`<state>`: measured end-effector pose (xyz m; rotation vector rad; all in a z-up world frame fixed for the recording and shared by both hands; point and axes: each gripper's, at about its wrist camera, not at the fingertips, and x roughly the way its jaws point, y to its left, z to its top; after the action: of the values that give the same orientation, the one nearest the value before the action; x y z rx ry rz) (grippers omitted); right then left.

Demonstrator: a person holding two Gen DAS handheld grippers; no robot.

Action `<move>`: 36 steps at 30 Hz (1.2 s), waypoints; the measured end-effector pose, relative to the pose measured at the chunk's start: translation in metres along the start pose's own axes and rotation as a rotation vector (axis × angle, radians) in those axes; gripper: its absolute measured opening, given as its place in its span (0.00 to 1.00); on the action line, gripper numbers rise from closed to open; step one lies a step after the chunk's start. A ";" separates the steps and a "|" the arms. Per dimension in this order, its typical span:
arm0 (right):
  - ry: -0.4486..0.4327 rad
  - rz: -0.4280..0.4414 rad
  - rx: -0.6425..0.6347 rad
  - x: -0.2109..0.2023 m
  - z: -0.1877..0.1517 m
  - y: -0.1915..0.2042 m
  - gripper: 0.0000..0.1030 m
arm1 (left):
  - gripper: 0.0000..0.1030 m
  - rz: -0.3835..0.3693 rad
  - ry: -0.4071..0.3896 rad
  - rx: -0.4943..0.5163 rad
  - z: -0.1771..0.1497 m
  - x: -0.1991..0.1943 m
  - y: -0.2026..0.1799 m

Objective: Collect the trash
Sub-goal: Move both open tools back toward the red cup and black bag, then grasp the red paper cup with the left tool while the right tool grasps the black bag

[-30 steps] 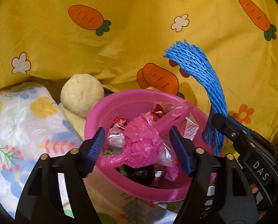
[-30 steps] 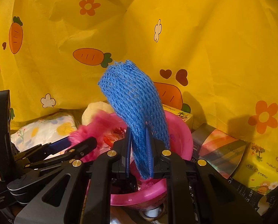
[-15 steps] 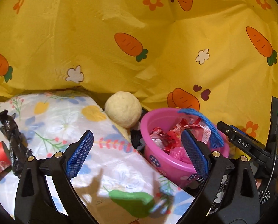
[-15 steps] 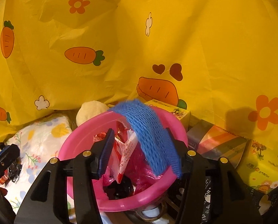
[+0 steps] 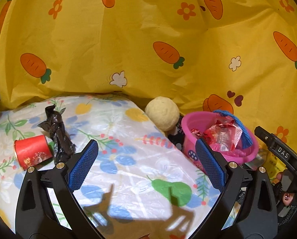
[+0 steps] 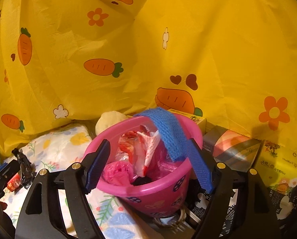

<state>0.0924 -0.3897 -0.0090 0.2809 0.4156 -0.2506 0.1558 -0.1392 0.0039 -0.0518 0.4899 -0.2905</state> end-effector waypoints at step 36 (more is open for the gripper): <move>0.026 0.330 -0.263 -0.045 -0.057 0.163 0.79 | 0.93 0.360 -0.018 -0.132 -0.038 -0.086 0.150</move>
<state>0.0805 -0.2120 -0.0044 0.0915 0.4158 0.1312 0.1053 0.0300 -0.0081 -0.0931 0.4905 0.0955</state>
